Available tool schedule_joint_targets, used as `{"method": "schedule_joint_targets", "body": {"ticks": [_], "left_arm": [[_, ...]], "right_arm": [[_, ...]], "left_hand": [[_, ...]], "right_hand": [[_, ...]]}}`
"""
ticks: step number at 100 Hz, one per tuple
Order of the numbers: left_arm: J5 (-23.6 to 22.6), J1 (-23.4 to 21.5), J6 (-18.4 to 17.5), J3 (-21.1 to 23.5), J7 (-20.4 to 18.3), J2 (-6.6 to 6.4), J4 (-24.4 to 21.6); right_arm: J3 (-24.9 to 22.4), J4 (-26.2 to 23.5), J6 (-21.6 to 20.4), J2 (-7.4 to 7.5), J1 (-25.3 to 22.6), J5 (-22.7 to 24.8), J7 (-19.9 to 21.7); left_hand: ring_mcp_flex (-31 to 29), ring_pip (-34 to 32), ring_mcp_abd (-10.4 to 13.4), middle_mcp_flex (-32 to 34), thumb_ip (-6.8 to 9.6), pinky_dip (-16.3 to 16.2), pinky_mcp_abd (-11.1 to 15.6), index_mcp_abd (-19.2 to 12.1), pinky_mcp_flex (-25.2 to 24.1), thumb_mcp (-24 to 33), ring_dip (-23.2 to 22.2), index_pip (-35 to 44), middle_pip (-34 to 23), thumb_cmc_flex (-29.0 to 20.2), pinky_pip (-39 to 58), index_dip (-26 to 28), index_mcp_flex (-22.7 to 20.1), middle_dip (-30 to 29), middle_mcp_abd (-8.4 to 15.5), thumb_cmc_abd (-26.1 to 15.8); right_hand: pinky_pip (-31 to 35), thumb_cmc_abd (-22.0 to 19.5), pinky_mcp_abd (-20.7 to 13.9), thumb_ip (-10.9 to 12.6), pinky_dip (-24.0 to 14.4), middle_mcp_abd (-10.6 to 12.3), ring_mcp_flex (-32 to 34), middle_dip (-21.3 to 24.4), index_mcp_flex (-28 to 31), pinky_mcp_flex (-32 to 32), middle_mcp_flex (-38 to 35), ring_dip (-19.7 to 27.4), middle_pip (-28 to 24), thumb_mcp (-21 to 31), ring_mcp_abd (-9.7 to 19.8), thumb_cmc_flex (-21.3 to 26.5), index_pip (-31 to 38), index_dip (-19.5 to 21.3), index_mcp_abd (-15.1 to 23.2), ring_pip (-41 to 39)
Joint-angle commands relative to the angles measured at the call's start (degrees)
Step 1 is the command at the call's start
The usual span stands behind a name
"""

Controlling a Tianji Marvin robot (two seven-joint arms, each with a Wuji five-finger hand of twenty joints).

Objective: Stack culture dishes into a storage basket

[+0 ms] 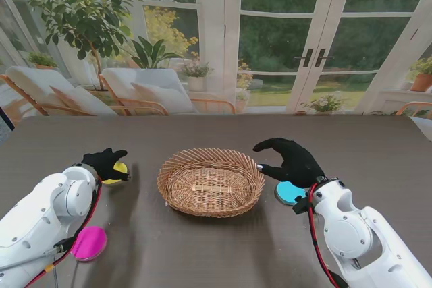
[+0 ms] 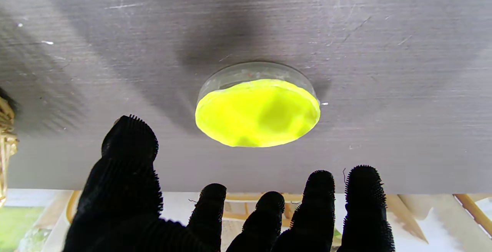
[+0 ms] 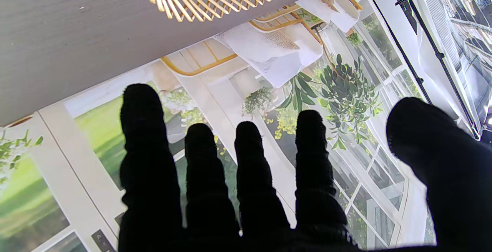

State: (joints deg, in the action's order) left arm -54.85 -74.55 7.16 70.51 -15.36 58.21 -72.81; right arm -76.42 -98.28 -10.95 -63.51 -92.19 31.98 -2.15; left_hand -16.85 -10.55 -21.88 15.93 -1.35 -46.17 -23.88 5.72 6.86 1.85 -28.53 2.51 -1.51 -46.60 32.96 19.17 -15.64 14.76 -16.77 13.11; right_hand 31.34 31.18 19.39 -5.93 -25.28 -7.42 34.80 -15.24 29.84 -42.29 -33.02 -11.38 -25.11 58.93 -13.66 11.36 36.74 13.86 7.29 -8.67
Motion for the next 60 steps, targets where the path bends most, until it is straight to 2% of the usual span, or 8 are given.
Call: {"method": "schedule_joint_targets", "body": {"ticks": [1, 37, 60], "left_arm": [[0.02, 0.42, 0.53, -0.34, -1.02, 0.05, 0.89], [1.39, 4.49, 0.82, -4.49, -1.05, -0.09, 5.90], [2.57, 7.75, 1.09, -8.17, -0.23, -0.05, 9.94]], "right_arm": [[0.11, -0.12, 0.07, -0.05, -0.33, 0.16, 0.80], [0.18, -0.03, 0.13, 0.01, -0.33, 0.21, 1.05], [0.11, -0.02, 0.26, 0.02, -0.43, 0.26, 1.11]], "left_hand": [[-1.09, -0.25, -0.43, -2.35, 1.57, 0.66, -1.50, -0.99, -1.21, 0.07, -0.59, -0.98, 0.69, 1.53, 1.53, 0.08, 2.18, -0.85, -0.77, 1.39], [-2.16, -0.87, -1.15, -3.34, 1.74, 1.57, -2.45, -1.63, -0.36, -0.02, -0.95, -2.01, 0.84, 1.69, 2.92, -0.43, 4.44, -1.43, -1.34, 1.45], [-4.09, -5.41, -1.57, -2.66, 1.81, -1.51, -2.56, -2.83, 0.31, 0.55, -5.31, -2.06, 0.53, 1.04, 11.75, -0.46, 4.83, -1.09, -1.97, 2.18]], "right_hand": [[-2.08, -0.85, 0.11, 0.17, -1.55, -0.27, 0.39, -0.12, 0.65, 24.48, -0.89, -0.36, -0.76, 3.28, 0.31, -0.31, -0.34, -0.59, 0.63, -0.50], [-2.13, -0.83, 0.14, 0.17, -1.64, -0.20, 0.40, -0.14, 0.90, 24.51, -0.97, -0.37, -0.82, 3.31, 0.32, -0.31, -0.35, -0.60, 0.71, -0.51], [-2.15, -0.90, 0.09, 0.15, -1.69, -0.29, 0.45, -0.14, 1.03, 24.48, -1.12, -0.37, -0.83, 3.33, 0.37, -0.34, -0.39, -0.61, 0.79, -0.53]]}}
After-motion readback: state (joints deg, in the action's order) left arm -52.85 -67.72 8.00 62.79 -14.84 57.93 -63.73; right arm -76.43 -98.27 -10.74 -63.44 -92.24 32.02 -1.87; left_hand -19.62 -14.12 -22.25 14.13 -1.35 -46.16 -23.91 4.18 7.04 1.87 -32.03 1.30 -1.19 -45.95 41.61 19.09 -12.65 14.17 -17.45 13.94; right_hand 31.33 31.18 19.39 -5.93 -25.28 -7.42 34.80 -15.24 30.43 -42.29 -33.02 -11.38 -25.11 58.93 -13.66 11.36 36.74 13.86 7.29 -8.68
